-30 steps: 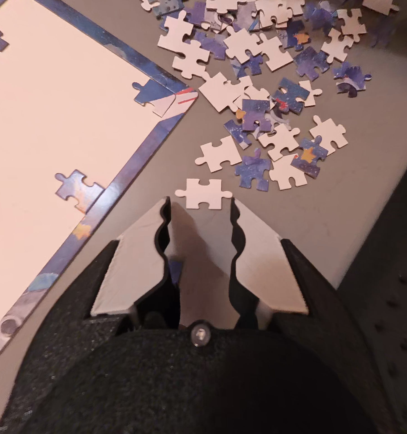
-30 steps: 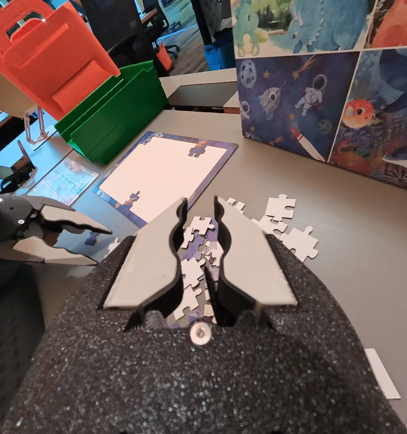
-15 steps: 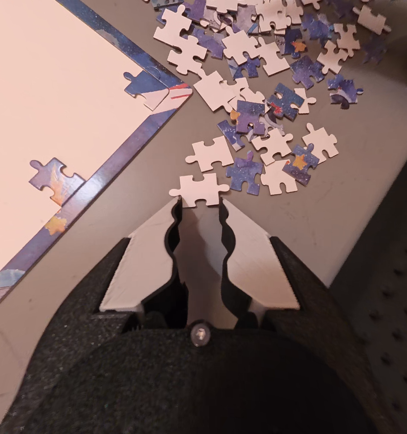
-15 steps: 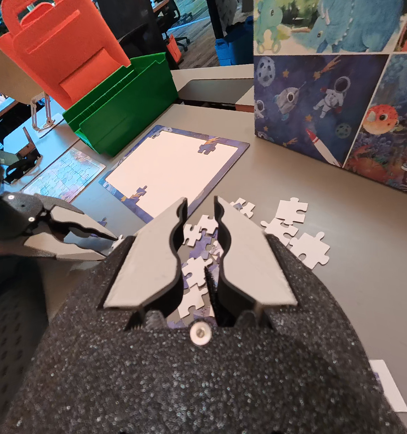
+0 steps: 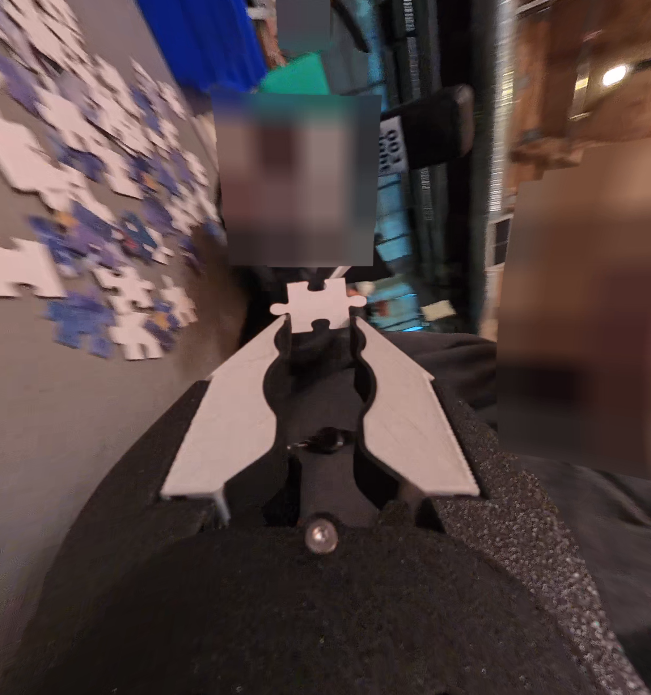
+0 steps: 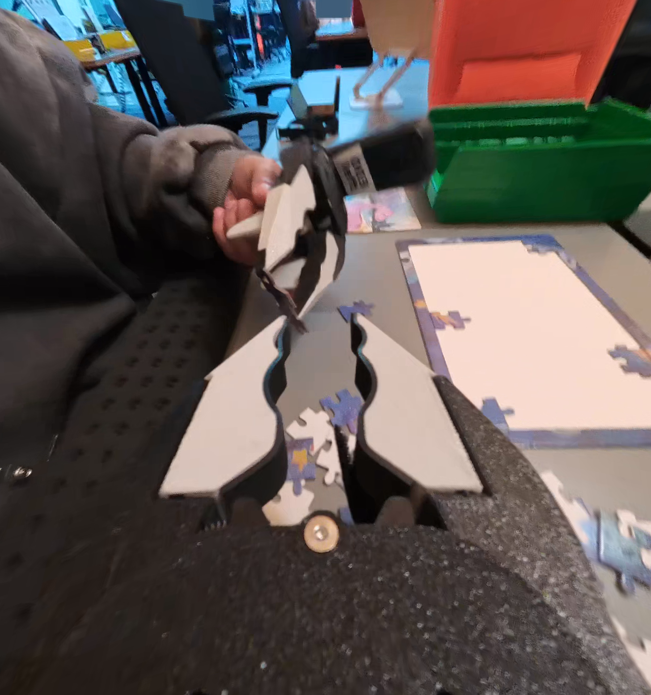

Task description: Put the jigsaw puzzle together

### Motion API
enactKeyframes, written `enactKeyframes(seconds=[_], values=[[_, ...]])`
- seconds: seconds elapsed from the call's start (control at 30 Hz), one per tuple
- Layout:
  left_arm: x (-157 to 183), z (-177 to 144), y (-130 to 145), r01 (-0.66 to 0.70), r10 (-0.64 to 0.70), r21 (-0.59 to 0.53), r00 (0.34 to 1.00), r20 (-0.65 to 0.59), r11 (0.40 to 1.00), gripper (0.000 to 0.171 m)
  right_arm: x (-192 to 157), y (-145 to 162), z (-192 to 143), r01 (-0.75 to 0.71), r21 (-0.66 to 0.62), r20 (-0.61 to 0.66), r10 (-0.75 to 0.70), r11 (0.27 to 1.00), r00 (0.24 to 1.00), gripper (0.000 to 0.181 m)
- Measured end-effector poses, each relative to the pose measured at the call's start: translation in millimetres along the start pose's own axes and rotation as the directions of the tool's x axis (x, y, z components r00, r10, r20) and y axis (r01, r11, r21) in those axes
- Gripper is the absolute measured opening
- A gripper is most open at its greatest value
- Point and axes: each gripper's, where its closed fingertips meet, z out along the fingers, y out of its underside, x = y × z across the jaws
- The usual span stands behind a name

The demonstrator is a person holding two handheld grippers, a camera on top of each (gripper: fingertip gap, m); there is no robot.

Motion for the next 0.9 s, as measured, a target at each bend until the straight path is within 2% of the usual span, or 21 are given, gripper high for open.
enactKeyframes(seconds=[0.07, 0.2, 0.3, 0.4, 0.5, 0.57, 0.67, 0.73, 0.8, 0.83, 0.9], values=[[5.0, 2.6, 2.5, 0.052, -0.052, -0.003, 0.996, -0.065, 0.999, 0.03, -16.6, -9.1, 4.7, 0.05, 0.059, 0.056, -0.053, 0.997, 0.997, 0.033], [8.3, 6.6, 5.9, 0.067, -0.069, -0.022, 0.993, -0.099, 0.998, 0.03, -27.3, -12.8, 2.8, 0.03, 0.076, 0.117, -0.038, 0.997, 0.992, 0.021], [9.3, 8.3, 4.8, 0.068, -0.069, -0.02, 0.992, -0.104, 0.998, 0.03, -34.3, -12.4, 1.5, 0.014, 0.074, 0.167, -0.026, 0.997, 0.986, 0.004], [6.1, 4.5, -3.2, 0.059, -0.057, 0.025, 0.995, -0.083, 0.998, 0.031, -33.2, -14.3, -0.3, -0.052, 0.08, 0.196, 0.036, 0.995, 0.98, 0.001], [-9.1, -4.6, -10.1, -0.127, 0.121, 0.064, 0.989, 0.091, 0.99, 0.038, -15.5, -9.7, 1.1, -0.243, 0.043, 0.196, 0.23, 0.969, 0.953, 0.001], [-19.9, -8.7, -9.4, -0.305, 0.289, 0.033, 0.927, 0.239, 0.952, 0.04, -9.6, -6.9, 2.9, -0.377, 0.03, 0.236, 0.36, 0.926, 0.903, 0.001], [-23.2, -3.7, -1.0, -0.448, 0.436, -0.04, 0.841, 0.319, 0.893, 0.037, -11.0, -9.7, 9.2, -0.455, 0.047, 0.297, 0.423, 0.889, 0.856, 0.001], [-23.4, -1.6, 2.4, -0.488, 0.478, -0.06, 0.812, 0.335, 0.871, 0.007, -14.4, -9.9, 14.7, -0.453, 0.042, 0.311, 0.419, 0.891, 0.853, 0.002], [-35.1, -12.3, -3.1, -0.47, 0.448, -0.056, 0.79, 0.419, 0.881, 0.002, -9.1, -1.0, 17.7, -0.425, 0.016, 0.253, 0.408, 0.905, 0.877, 0.005], [-44.8, -22.1, -4.9, -0.441, 0.415, -0.059, 0.78, 0.469, 0.895, 0.002, -3.0, 6.1, 15.7, -0.407, -0.007, 0.199, 0.4, 0.913, 0.895, 0.014], [-70.4, -47.4, -1.1, -0.381, 0.37, -0.11, 0.721, 0.585, 0.918, 0.001, 19.0, 33.2, 1.1, -0.347, -0.105, 0.003, 0.349, 0.932, 0.937, 0.024]])
